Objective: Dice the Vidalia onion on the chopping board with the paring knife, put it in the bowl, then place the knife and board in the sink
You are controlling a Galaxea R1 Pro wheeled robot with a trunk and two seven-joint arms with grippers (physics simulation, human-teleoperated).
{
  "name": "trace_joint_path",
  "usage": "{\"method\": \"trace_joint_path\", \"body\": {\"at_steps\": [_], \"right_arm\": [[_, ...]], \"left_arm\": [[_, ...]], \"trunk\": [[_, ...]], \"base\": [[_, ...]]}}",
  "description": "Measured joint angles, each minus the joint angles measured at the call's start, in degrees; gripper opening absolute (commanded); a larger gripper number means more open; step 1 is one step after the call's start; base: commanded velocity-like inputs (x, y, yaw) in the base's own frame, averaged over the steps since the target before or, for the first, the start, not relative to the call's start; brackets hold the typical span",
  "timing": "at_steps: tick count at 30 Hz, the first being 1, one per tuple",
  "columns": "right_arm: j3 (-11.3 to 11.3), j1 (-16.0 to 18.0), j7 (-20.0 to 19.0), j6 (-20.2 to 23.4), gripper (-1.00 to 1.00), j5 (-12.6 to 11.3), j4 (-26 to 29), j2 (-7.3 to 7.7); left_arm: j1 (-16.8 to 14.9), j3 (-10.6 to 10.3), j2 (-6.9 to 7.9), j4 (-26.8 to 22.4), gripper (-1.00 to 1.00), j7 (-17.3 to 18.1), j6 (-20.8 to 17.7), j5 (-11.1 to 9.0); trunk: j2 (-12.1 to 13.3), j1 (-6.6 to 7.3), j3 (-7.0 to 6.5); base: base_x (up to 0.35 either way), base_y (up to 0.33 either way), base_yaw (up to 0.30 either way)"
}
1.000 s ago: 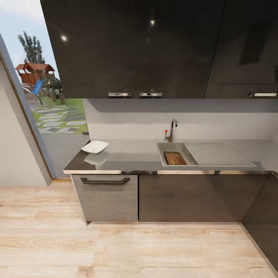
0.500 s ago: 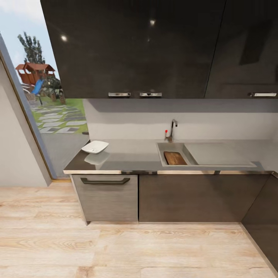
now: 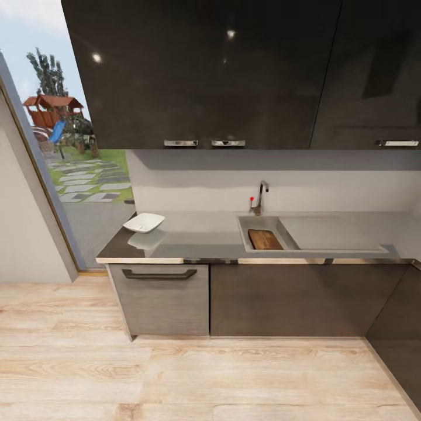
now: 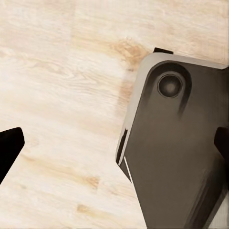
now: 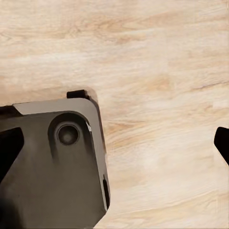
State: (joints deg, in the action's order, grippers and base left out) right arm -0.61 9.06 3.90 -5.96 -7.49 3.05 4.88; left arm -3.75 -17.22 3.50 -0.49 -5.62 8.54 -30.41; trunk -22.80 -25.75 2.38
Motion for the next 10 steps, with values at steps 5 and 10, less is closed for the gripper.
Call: {"method": "trace_joint_path", "body": {"at_steps": [5,10], "right_arm": [[-0.1,0.0,0.0,-7.4,1.0,-0.1,0.2,-2.77],[0.0,0.0,0.0,-8.3,1.0,-0.1,0.2,-3.52]], "left_arm": [[0.0,0.0,0.02,0.0,1.0,0.0,0.0,0.0],[0.0,0.0,0.02,0.1,1.0,0.0,0.0,0.0]], "trunk": [[0.0,0.0,0.0],[0.0,0.0,0.0]], "base": [[0.0,0.0,0.0],[0.0,0.0,0.0]]}}
